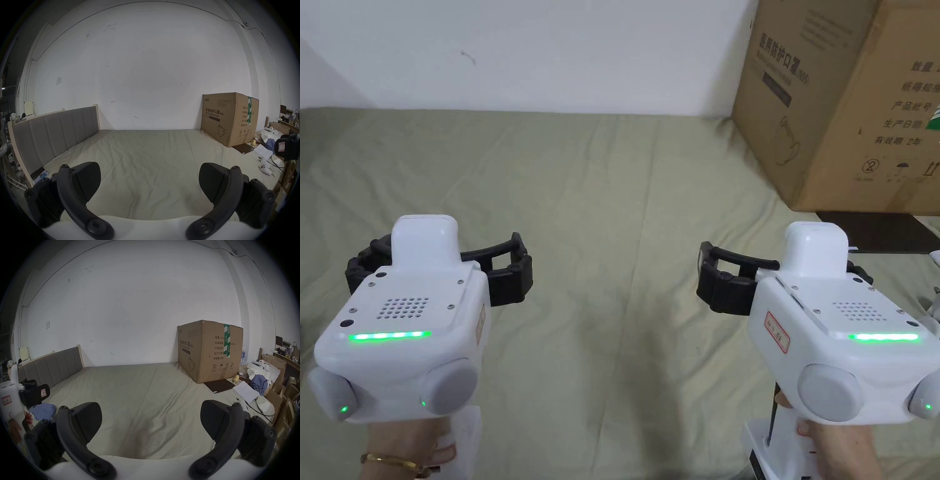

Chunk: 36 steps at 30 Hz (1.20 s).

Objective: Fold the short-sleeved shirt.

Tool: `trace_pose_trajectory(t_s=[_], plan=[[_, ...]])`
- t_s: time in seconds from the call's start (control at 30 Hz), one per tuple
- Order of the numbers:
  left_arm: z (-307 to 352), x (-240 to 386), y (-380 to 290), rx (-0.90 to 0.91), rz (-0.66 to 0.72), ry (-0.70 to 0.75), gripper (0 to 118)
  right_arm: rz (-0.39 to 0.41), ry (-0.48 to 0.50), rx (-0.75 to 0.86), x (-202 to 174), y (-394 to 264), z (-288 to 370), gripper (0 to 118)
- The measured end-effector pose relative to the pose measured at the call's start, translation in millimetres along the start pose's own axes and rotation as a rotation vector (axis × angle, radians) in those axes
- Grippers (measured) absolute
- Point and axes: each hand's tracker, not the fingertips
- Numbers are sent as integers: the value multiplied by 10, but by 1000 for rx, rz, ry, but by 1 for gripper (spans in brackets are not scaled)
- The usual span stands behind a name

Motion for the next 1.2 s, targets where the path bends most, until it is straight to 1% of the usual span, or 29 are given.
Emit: trace_pose_trajectory(t_s=[0.23, 0.3, 0.33, 0.37, 0.43, 0.47, 0.5, 0.53, 0.57, 0.6, 0.63, 0.67, 0.73, 0.77, 0.87, 0.9, 0.97, 1.0, 1.07, 1.13, 1.2], plan=[[4, 0, -17, -5, 3, 1, 118, 3, -3, -1, -7, 7, -4, 118], [11, 4, -13, -12, 9, 8, 118, -12, 8, -7, 0, 26, -6, 118], [22, 17, -4, -19, 14, 17, 118, -48, 31, -85, 2, 69, -28, 118], [36, 20, 2, -33, 22, 24, 118, -83, 28, -180, 3, 128, -73, 118], [95, 29, -20, -65, 73, 7, 118, -129, 24, -419, 1, 206, -207, 118], [140, 37, -52, -73, 102, -3, 118, -133, 28, -478, -1, 207, -250, 118], [191, 54, -99, -88, 128, -11, 118, -149, 8, -529, -23, 176, -267, 118], [247, 82, -155, -111, 134, -22, 118, -175, -23, -557, -54, 122, -253, 115], [297, 107, -212, -123, 137, -31, 118, -188, -14, -569, -78, 61, -220, 112], [347, 142, -281, -135, 139, -33, 118, -178, 9, -616, -106, -15, -200, 111], [400, 180, -351, -147, 134, -35, 118, -164, 12, -659, -148, -89, -189, 111], [428, 214, -403, -165, 131, -34, 118, -154, -10, -687, -188, -159, -180, 111], [474, 284, -528, -206, 122, -34, 118, -166, -125, -748, -278, -350, -154, 112], [484, 304, -579, -218, 119, -39, 118, -155, -153, -792, -294, -414, -172, 112], [469, 344, -709, -273, 97, -43, 118, -150, -172, -883, -312, -611, -258, 113], [464, 350, -751, -291, 85, -40, 118, -166, -169, -897, -319, -662, -266, 113], [438, 352, -830, -313, 68, -24, 118, -209, -124, -811, -324, -756, -215, 113], [420, 343, -867, -326, 68, -23, 118, -212, -155, -797, -331, -785, -203, 113], [344, 307, -953, -369, 78, -19, 118, -166, -207, -810, -374, -801, -299, 113], [254, 266, -1010, -403, 91, -8, 118, -160, -189, -792, -354, -796, -411, 113], [133, 223, -1051, -421, 112, 11, 118, -174, -159, -807, -291, -772, -564, 113]])
